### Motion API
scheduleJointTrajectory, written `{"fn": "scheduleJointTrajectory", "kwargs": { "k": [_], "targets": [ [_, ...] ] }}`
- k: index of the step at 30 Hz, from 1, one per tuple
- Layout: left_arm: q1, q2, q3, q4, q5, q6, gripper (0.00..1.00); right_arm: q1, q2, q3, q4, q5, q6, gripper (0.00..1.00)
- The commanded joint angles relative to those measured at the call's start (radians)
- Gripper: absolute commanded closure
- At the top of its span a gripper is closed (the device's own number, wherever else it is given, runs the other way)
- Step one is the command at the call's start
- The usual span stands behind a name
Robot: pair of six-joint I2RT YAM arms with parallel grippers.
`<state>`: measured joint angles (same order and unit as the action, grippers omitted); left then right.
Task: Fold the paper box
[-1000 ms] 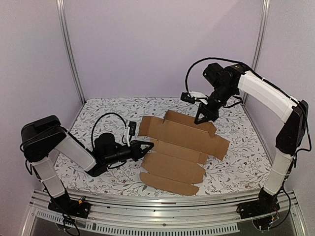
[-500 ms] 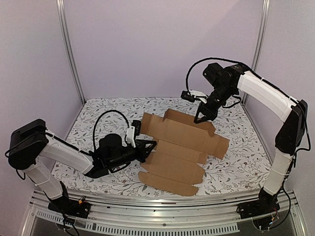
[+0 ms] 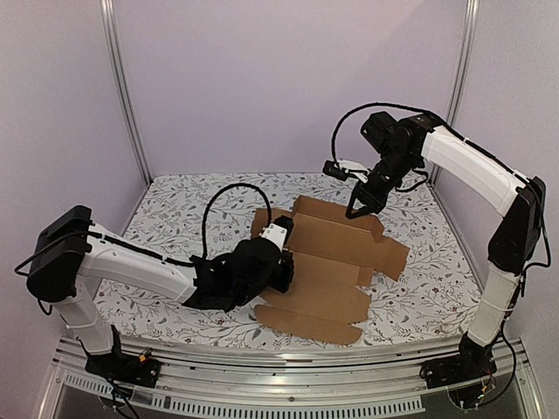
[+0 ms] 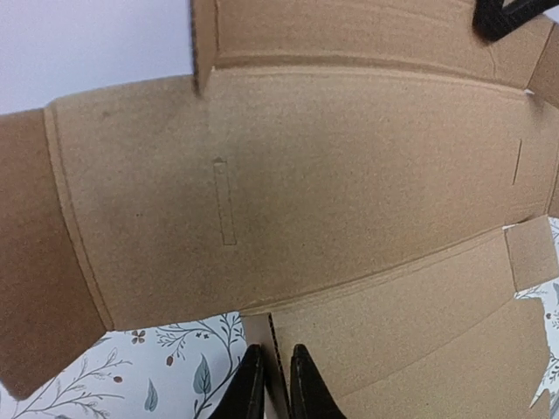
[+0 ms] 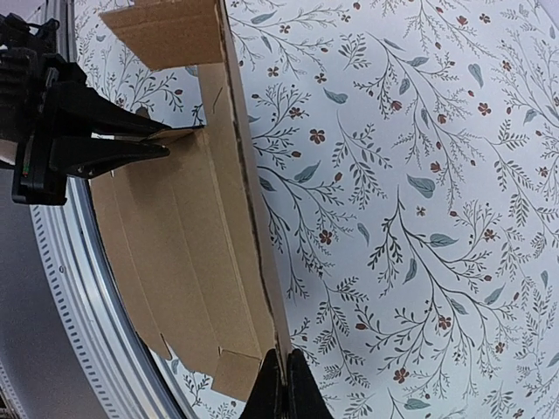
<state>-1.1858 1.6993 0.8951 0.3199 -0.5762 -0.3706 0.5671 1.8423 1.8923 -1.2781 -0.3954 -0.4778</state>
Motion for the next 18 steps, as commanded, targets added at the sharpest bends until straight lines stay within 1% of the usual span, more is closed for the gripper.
{"fn": "scheduleJointTrajectory", "kwargs": {
  "k": [1,3,6,9,11,13,15,17,18],
  "targets": [
    [-0.069,0.083,0.106,-0.161,-0.117,0.059,0.88,0.011,-0.018,0.003,0.060,-0.038,0.028,1.00],
    [-0.084,0.106,0.138,-0.200,-0.162,0.062,0.86,0.010,-0.023,-0.002,0.063,-0.033,0.030,1.00],
    [-0.096,0.119,0.171,-0.248,-0.189,0.055,0.77,0.011,-0.032,-0.012,0.070,-0.022,0.031,1.00],
    [-0.102,0.080,0.168,-0.269,-0.178,0.059,0.68,0.011,-0.037,-0.018,0.072,-0.008,0.026,1.00],
    [-0.105,0.008,0.129,-0.248,-0.152,0.089,0.62,0.011,-0.040,-0.022,0.074,0.005,0.017,1.00],
    [-0.107,-0.095,0.058,-0.208,-0.088,0.127,0.57,0.010,-0.043,-0.026,0.075,0.016,0.005,1.00],
    [-0.105,-0.228,-0.041,-0.178,-0.008,0.163,0.51,0.008,-0.050,-0.035,0.076,0.022,-0.009,1.00],
    [-0.096,-0.370,-0.127,-0.159,0.055,0.190,0.42,0.009,-0.058,-0.048,0.079,0.023,-0.023,1.00],
    [-0.078,-0.446,-0.171,-0.156,0.118,0.196,0.38,0.008,-0.062,-0.053,0.082,0.022,-0.029,1.00]
  ]
}}
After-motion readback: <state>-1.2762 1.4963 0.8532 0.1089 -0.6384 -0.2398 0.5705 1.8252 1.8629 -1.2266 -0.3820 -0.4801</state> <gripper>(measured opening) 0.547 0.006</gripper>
